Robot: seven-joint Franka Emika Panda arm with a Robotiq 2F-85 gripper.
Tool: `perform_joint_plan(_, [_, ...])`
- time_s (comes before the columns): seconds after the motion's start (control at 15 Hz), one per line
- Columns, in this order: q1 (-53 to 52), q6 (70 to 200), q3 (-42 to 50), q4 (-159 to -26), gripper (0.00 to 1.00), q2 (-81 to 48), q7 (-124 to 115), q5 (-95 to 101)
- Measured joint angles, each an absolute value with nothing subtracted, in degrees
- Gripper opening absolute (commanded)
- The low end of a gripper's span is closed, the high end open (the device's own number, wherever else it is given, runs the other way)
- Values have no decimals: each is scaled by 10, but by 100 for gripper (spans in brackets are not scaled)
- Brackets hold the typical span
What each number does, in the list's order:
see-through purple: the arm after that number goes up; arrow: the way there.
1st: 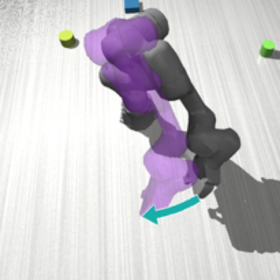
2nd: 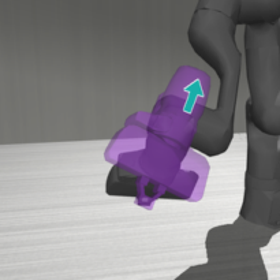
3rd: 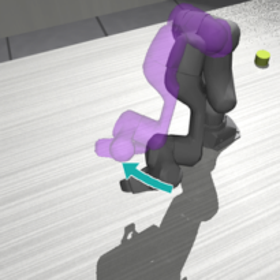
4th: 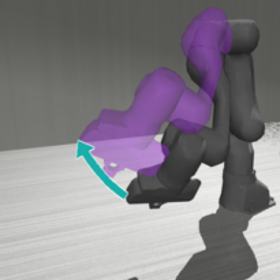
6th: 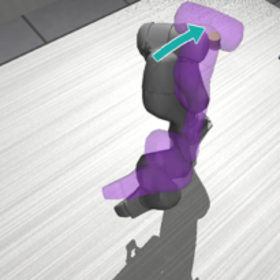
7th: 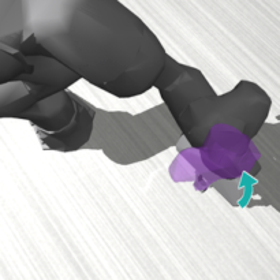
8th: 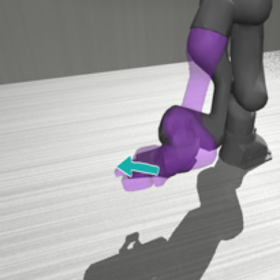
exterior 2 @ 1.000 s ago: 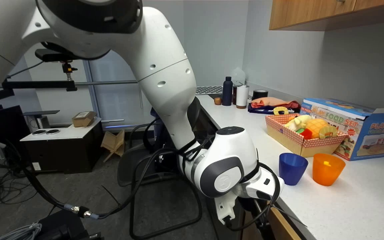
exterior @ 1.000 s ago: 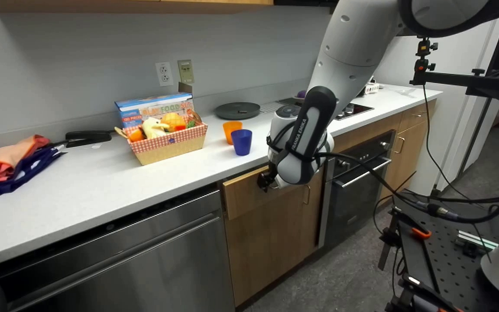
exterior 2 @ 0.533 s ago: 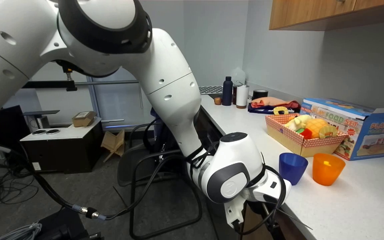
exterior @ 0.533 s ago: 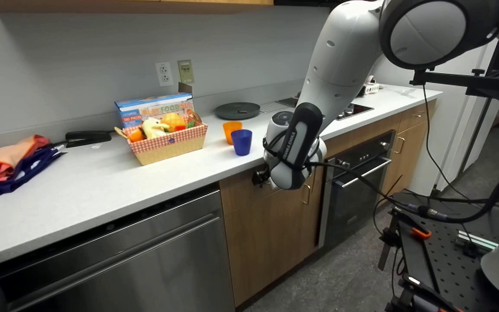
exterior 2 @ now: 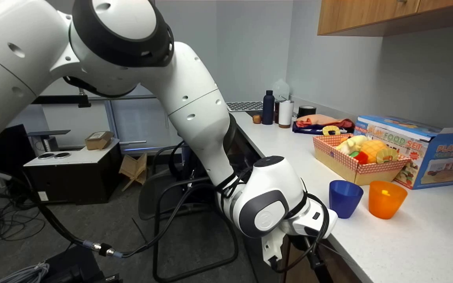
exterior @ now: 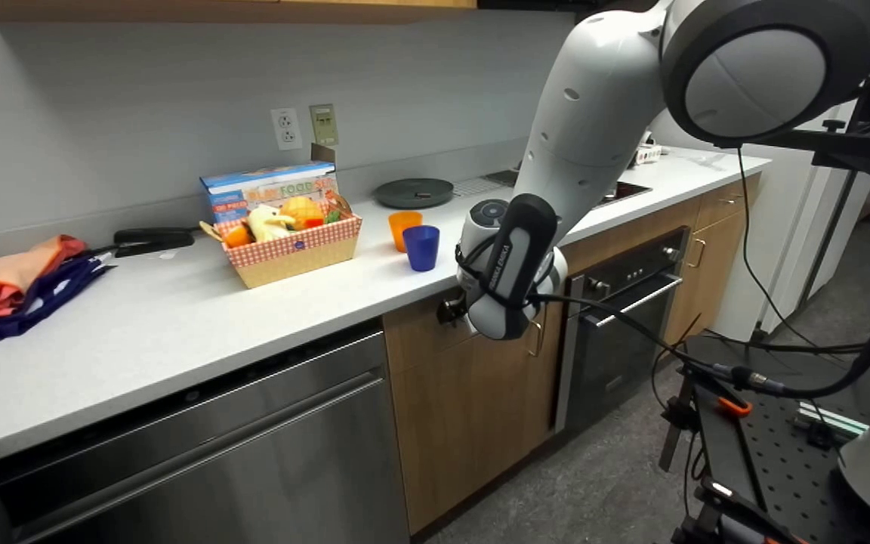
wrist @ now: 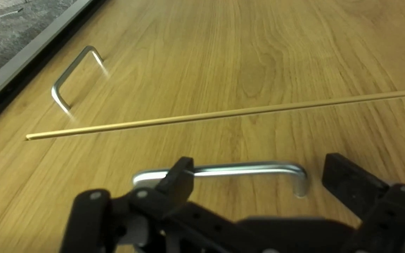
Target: Close the bottom drawer
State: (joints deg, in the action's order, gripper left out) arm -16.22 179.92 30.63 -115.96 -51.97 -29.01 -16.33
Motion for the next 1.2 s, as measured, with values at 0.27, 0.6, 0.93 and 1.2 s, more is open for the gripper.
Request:
perform_joint_plan(0.27, [-209,1798,343,-1171,100,-516,-290,-163])
perform_joint_plan(0.6, [-268,1776,393,-1204,100,-484,-290,-163])
perform_joint_plan(0.93, [-311,1735,439,-1257,100,-409,-288,-142])
perform_joint_plan(1.2, [-368,1720,506,-1297,100,-351,-289,-105])
